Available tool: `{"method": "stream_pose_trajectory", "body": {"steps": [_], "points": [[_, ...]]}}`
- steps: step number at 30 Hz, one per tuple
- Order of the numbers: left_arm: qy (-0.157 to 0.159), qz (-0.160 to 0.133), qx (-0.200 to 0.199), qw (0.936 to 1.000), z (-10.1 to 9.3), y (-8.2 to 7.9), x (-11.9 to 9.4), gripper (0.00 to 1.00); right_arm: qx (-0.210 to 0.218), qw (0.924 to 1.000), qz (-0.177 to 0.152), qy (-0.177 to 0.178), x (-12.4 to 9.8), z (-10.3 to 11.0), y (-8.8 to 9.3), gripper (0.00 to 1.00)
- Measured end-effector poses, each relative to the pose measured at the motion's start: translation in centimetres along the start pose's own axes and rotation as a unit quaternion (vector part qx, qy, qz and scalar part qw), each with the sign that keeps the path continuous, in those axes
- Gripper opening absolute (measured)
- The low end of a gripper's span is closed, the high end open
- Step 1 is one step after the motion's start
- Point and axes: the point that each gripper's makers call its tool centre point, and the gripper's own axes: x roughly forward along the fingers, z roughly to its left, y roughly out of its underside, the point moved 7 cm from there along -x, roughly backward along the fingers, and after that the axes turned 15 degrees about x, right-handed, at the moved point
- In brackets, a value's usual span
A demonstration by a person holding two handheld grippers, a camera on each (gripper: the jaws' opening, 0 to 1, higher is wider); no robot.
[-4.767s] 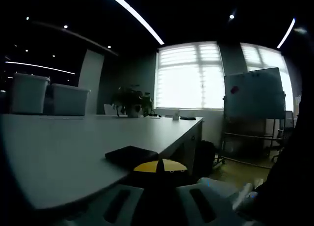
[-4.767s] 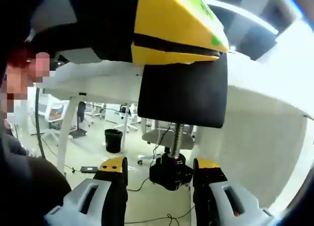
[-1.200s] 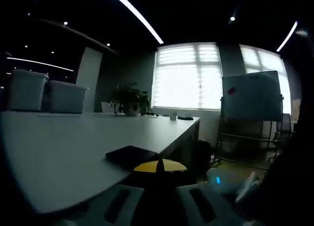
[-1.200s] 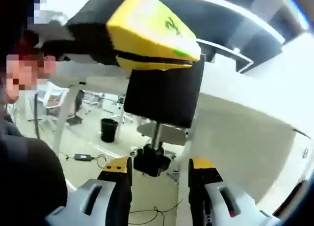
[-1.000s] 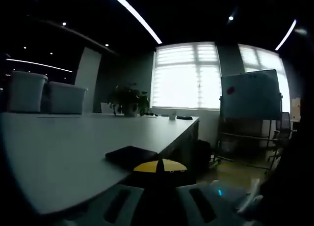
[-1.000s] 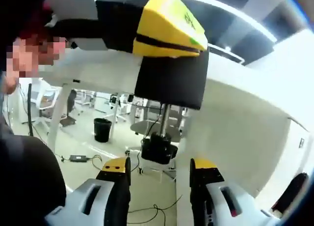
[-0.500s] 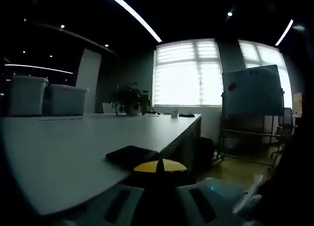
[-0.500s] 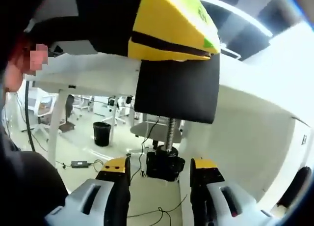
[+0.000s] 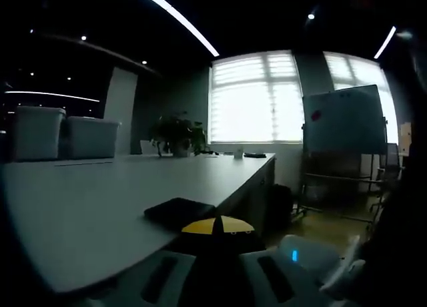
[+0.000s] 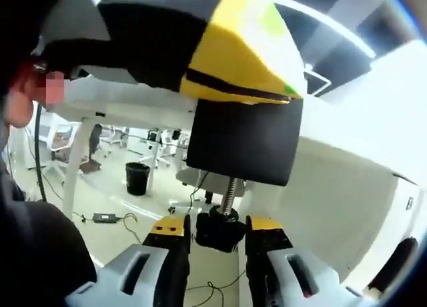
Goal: Clamp the fixed fixture on the desktop, loosen the retaining clip, secure it to the edge of the desk, and tighten the retaining clip.
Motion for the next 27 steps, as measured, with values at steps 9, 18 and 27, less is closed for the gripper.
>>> {"method": "stream_pose_trajectory", "body": {"steps": [9,18,27], "points": [[0.005,0.005,-0.002,1.0,-0.1,-0.1,0.0,0.01,0.014,0.9968,0.019,-0.077,0.1,-0.6,-0.2,0.26],[0.006,0.009,-0.002,0.9999,0.1,0.0,0.0,0.01,-0.031,0.9671,0.055,-0.246,0.9,-2.0,-0.6,0.26],[0.004,0.013,0.003,0.9999,0.1,0.0,0.0,0.01,-0.055,0.9216,0.047,-0.381,1.6,-2.6,-0.4,0.26]]}}
